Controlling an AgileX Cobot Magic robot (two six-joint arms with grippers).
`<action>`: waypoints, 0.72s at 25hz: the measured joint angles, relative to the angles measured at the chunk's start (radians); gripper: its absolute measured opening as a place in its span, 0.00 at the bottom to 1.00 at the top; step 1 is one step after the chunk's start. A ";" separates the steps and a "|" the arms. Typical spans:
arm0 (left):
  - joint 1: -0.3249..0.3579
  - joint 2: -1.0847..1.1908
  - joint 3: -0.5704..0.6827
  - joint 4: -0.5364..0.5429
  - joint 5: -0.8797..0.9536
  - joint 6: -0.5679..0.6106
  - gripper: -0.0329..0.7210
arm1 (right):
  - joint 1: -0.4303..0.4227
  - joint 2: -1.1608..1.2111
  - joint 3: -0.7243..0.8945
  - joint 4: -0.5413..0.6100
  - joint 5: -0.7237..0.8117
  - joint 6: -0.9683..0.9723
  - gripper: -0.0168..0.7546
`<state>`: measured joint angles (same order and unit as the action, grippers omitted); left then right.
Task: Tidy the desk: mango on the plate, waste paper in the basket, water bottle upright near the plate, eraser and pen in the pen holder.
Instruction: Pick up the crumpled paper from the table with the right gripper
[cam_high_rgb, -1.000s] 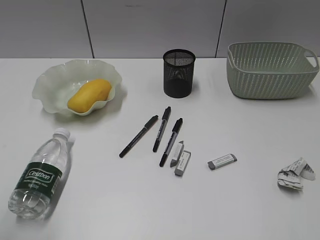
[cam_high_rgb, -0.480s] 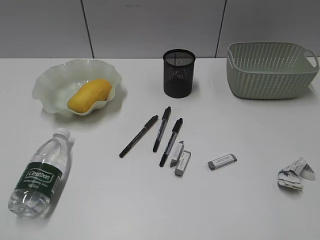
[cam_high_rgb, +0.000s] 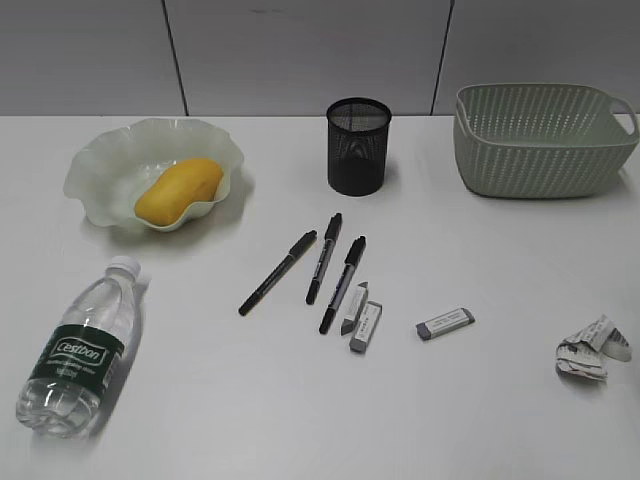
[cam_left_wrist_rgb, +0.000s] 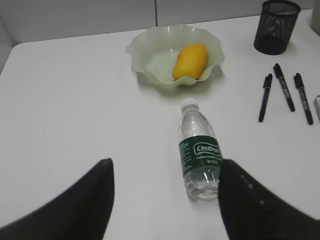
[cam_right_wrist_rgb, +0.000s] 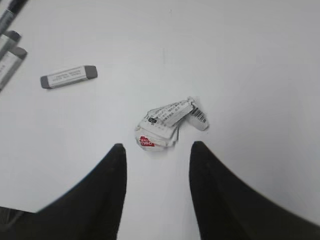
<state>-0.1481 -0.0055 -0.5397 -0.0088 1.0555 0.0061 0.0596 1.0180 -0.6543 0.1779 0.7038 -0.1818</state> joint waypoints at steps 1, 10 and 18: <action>0.010 0.000 0.000 0.000 0.000 0.000 0.69 | 0.000 0.074 -0.020 0.000 -0.006 0.004 0.47; 0.029 0.000 0.000 0.000 0.000 0.000 0.69 | 0.000 0.641 -0.147 -0.068 -0.044 0.124 0.78; 0.029 -0.001 0.000 0.000 0.000 0.000 0.68 | 0.000 0.770 -0.148 -0.009 -0.185 0.158 0.70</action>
<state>-0.1195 -0.0063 -0.5397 -0.0088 1.0555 0.0061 0.0596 1.7885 -0.8020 0.1692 0.5185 -0.0240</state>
